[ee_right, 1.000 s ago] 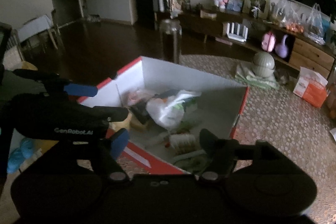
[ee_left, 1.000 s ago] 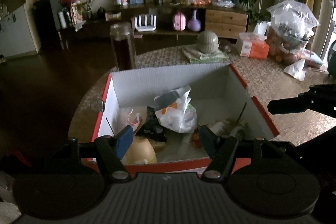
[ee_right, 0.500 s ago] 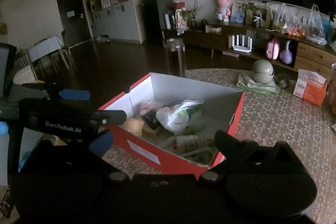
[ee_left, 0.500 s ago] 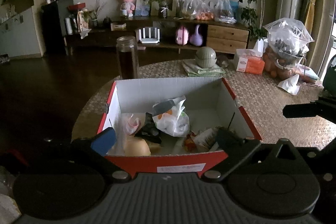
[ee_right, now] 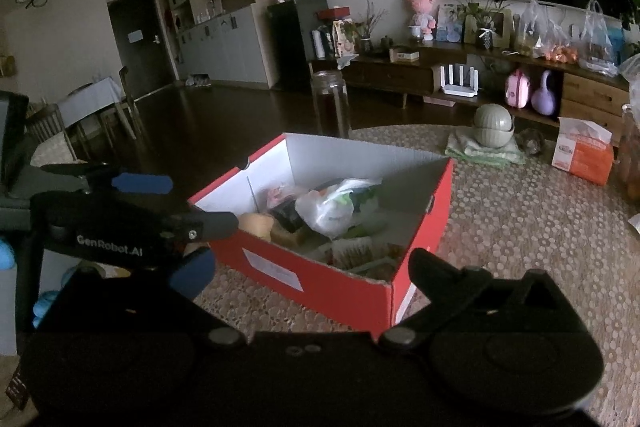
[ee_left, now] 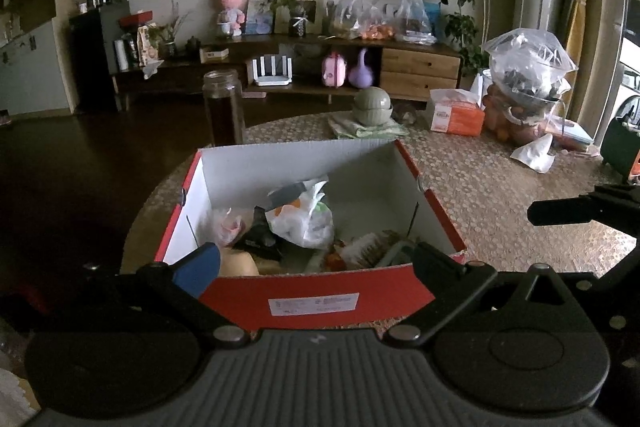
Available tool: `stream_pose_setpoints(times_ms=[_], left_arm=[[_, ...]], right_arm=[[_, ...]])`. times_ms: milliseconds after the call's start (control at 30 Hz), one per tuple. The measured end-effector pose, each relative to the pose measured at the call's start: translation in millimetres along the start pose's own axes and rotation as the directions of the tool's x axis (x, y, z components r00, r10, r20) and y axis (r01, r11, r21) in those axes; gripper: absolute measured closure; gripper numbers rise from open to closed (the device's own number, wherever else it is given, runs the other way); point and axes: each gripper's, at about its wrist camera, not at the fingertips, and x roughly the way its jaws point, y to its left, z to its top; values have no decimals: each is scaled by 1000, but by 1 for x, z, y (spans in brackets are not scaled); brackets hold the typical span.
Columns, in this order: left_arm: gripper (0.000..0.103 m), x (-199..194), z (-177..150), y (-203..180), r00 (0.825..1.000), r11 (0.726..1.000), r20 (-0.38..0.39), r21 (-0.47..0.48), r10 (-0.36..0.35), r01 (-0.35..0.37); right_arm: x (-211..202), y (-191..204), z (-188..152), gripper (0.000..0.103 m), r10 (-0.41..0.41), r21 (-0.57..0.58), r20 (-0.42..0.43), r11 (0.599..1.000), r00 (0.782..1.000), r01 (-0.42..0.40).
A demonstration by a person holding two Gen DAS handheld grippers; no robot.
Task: Organize objects
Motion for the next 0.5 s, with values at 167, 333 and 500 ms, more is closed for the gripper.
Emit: stream_pose_setpoints(times_ms=[167, 333, 500], left_arm=[[0, 1, -4, -4, 1000, 1000, -9, -7, -6, 6], [0, 3, -6, -6, 1000, 1000, -12, -10, -10, 9], [0, 5, -7, -5, 1000, 999, -18, -30, -23, 23]], right_arm=[[-3, -3, -6, 0, 1, 5, -5, 1000, 1000, -1], [-3, -6, -10, 0, -2, 19, -13, 1000, 1000, 2], [-3, -8, -14, 0, -1, 27, -18, 1000, 1000, 1]])
